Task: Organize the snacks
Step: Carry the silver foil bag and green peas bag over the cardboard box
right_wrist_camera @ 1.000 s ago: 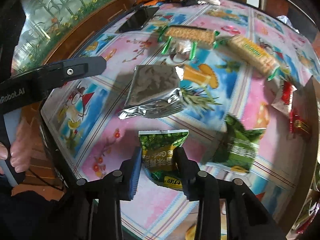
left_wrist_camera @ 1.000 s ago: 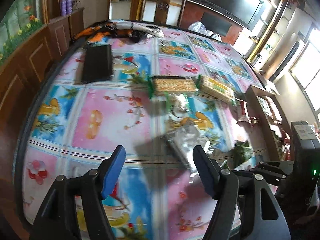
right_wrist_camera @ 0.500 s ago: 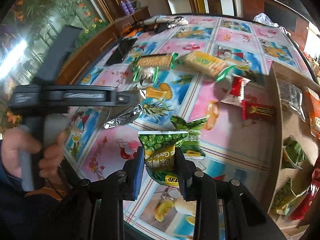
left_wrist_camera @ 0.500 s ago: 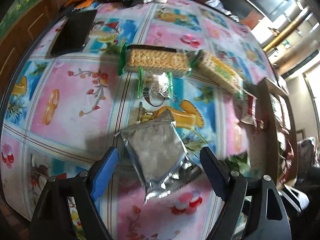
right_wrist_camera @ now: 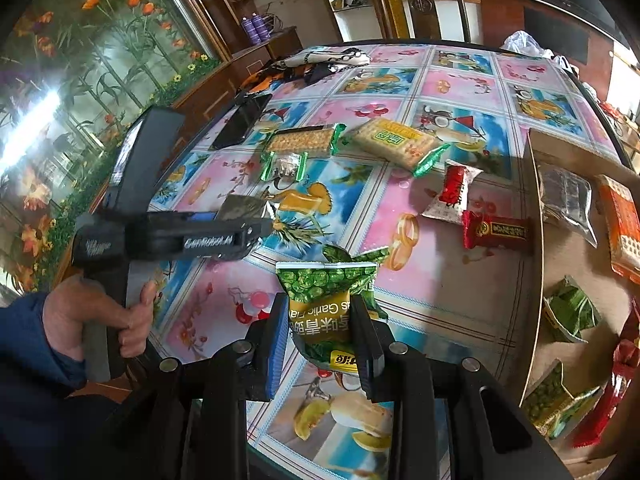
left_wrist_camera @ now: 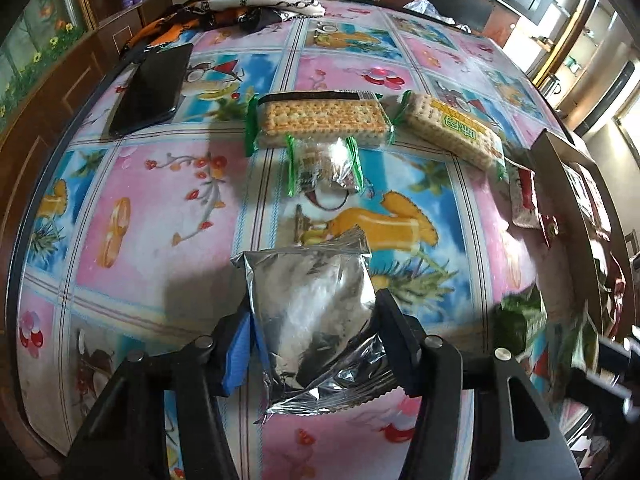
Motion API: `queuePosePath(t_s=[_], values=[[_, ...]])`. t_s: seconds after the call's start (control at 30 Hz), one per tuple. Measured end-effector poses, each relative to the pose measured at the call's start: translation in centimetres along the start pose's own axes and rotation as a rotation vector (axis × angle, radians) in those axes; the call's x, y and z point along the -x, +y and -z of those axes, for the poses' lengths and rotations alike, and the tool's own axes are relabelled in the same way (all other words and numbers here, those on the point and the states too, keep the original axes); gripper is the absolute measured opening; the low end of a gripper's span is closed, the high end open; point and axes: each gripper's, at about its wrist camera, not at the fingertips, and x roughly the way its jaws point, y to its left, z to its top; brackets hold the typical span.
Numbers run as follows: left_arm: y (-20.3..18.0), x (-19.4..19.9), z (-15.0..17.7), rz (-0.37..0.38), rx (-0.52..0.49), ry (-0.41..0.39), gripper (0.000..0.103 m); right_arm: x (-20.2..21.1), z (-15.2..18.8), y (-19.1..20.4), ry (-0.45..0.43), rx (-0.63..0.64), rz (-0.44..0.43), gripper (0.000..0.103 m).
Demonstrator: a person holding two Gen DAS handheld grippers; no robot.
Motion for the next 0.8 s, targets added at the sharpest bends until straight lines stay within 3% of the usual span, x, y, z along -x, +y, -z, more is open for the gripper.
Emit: queuePosePath(t_s=[0.37, 0.8], values=[[-2.0, 4.5, -0.1, 0.059, -0.108, -0.158, 0.056, -0.5, -0.8, 0.3, -0.008, -0.028, 0.008, 0.032], [-7.5, 5.8, -0.2, 0.084, -0.279, -0.211, 0.056, 2.3, -0.2, -2.9, -0.079, -0.154, 0.055, 0.032]])
